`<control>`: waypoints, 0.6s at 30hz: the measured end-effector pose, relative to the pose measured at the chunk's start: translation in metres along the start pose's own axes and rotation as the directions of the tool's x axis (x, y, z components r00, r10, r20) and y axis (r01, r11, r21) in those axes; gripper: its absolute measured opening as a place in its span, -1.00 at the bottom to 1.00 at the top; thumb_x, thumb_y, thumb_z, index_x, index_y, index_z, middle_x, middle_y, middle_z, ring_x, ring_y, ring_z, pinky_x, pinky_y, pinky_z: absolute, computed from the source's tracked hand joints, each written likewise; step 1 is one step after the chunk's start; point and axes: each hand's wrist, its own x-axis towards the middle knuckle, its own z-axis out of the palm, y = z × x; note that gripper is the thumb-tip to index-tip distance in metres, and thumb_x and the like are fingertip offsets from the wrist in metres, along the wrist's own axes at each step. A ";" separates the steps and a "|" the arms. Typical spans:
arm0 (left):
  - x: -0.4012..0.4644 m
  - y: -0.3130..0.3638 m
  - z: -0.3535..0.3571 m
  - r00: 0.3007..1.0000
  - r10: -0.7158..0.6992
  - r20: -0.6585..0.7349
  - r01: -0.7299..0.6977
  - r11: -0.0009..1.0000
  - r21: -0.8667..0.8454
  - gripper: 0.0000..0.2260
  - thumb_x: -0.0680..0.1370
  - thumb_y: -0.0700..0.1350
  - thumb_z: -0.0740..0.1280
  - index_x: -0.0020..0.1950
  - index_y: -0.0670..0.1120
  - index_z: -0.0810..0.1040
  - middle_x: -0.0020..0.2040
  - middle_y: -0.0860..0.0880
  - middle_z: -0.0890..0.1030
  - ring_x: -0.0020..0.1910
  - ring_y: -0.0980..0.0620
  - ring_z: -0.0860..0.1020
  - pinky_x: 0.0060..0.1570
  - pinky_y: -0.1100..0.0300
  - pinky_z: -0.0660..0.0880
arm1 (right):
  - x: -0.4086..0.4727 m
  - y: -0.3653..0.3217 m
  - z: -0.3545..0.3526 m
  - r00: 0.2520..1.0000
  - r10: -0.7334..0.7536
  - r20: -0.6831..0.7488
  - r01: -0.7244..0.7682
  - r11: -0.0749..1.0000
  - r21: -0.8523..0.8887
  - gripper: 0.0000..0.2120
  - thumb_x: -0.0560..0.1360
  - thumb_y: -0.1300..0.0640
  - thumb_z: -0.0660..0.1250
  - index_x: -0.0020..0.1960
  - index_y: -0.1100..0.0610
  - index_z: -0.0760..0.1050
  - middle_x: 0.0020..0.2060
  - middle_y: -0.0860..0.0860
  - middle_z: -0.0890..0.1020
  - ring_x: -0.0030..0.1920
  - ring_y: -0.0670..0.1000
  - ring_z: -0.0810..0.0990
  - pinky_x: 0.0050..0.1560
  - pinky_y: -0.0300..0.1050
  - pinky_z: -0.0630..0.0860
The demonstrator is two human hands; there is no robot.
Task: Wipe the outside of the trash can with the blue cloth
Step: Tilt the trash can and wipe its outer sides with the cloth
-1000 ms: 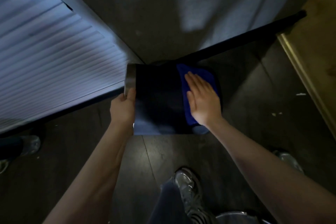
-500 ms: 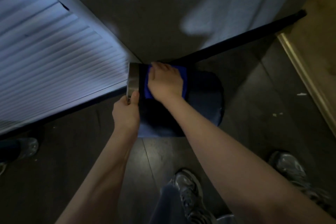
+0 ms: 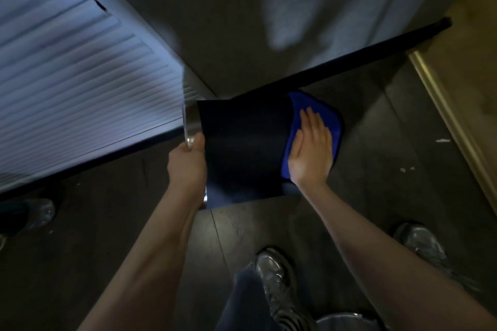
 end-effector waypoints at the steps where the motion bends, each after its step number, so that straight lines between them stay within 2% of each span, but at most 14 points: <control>1: 0.000 0.004 0.003 1.000 -0.011 -0.011 0.011 1.000 0.008 -0.72 0.56 0.01 0.22 -0.02 -0.19 0.56 -0.03 -0.29 0.60 -0.02 -0.23 0.58 0.14 -0.11 0.51 | 0.004 -0.012 0.003 0.992 0.129 -0.012 -0.129 0.991 0.022 -0.56 0.58 0.12 -0.04 0.44 0.18 0.19 0.45 0.09 0.28 0.46 0.09 0.19 0.45 0.02 0.08; 2: -0.001 0.007 0.006 1.000 -0.016 -0.022 0.016 1.000 0.015 -0.69 0.56 0.01 0.22 0.07 -0.21 0.56 0.06 -0.32 0.60 0.08 -0.27 0.57 0.21 -0.14 0.48 | 0.005 -0.026 0.005 0.975 0.220 -0.013 -0.220 0.975 0.034 -0.56 0.58 0.12 -0.03 0.45 0.17 0.16 0.47 0.07 0.25 0.47 0.08 0.15 0.45 0.02 0.05; 3: -0.001 0.010 0.009 0.999 -0.009 -0.030 0.010 0.999 0.030 -0.67 0.56 0.01 0.22 0.11 -0.23 0.55 0.10 -0.32 0.59 0.12 -0.27 0.56 0.23 -0.13 0.47 | 0.003 -0.042 0.007 0.969 0.247 -0.008 -0.247 0.968 0.040 -0.56 0.58 0.12 -0.02 0.45 0.15 0.16 0.47 0.07 0.24 0.47 0.09 0.15 0.43 0.04 0.06; 4: -0.001 0.013 0.013 0.999 0.005 -0.039 -0.003 0.999 0.051 -0.65 0.56 0.01 0.22 0.13 -0.24 0.55 0.11 -0.32 0.59 0.13 -0.27 0.55 0.23 -0.11 0.47 | -0.002 -0.058 0.009 0.978 0.210 -0.005 -0.210 0.977 0.042 -0.55 0.57 0.10 -0.01 0.44 0.15 0.18 0.46 0.07 0.27 0.46 0.11 0.19 0.41 0.06 0.11; 6: -0.002 0.018 0.019 0.998 0.025 -0.055 -0.021 0.997 0.069 -0.63 0.56 0.00 0.22 0.15 -0.28 0.54 0.12 -0.34 0.58 0.15 -0.27 0.55 0.22 -0.09 0.47 | -0.015 -0.089 0.008 1.000 0.028 -0.005 -0.028 0.999 0.046 -0.53 0.53 0.07 -0.04 0.41 0.14 0.26 0.41 0.08 0.37 0.41 0.13 0.30 0.37 0.06 0.23; 9: -0.006 0.019 0.019 0.999 0.000 -0.035 0.002 0.999 0.052 -0.63 0.56 0.00 0.21 0.16 -0.26 0.53 0.12 -0.31 0.59 0.14 -0.25 0.55 0.24 -0.12 0.46 | -0.026 -0.103 0.000 0.980 -0.198 0.030 0.195 0.978 0.068 -0.51 0.51 0.04 -0.04 0.39 0.13 0.30 0.37 0.05 0.43 0.36 0.10 0.38 0.34 0.04 0.30; 11: -0.008 0.016 0.015 1.000 -0.012 -0.012 0.012 1.000 0.023 -0.65 0.57 0.01 0.19 0.13 -0.24 0.53 0.05 -0.25 0.59 0.06 -0.19 0.56 0.23 -0.13 0.47 | -0.028 -0.088 -0.004 0.930 -0.364 0.050 0.362 0.931 0.043 -0.53 0.52 0.04 0.00 0.39 0.13 0.31 0.36 0.06 0.44 0.35 0.10 0.40 0.32 0.01 0.33; 13: -0.011 0.009 0.012 1.000 0.020 0.001 -0.020 0.999 0.025 -0.68 0.57 0.03 0.18 0.00 -0.22 0.52 -0.05 -0.21 0.56 -0.05 -0.14 0.53 0.19 -0.13 0.49 | -0.022 -0.072 -0.007 0.862 -0.503 0.061 0.502 0.864 0.034 -0.55 0.53 0.04 0.03 0.38 0.13 0.31 0.36 0.05 0.44 0.35 0.10 0.40 0.30 -0.02 0.35; 16: -0.016 0.003 0.010 0.994 0.110 0.017 -0.111 0.991 0.079 -0.68 0.59 0.06 0.12 -0.16 -0.15 0.48 -0.12 -0.18 0.55 -0.11 -0.10 0.51 -0.07 0.02 0.50 | -0.006 -0.081 -0.012 0.853 -0.509 0.118 0.506 0.861 0.055 -0.56 0.56 0.05 0.01 0.41 0.11 0.27 0.38 0.03 0.41 0.38 0.08 0.36 0.32 -0.02 0.28; 18: -0.019 0.001 0.009 0.987 0.156 0.023 -0.158 0.983 0.089 -0.61 0.61 0.07 0.07 -0.13 -0.17 0.52 -0.07 -0.23 0.58 -0.11 -0.11 0.51 -0.07 0.04 0.48 | 0.013 -0.102 -0.011 0.871 -0.459 0.177 0.443 0.888 0.123 -0.58 0.59 0.07 0.00 0.44 0.08 0.21 0.41 0.02 0.36 0.41 0.06 0.30 0.35 -0.05 0.20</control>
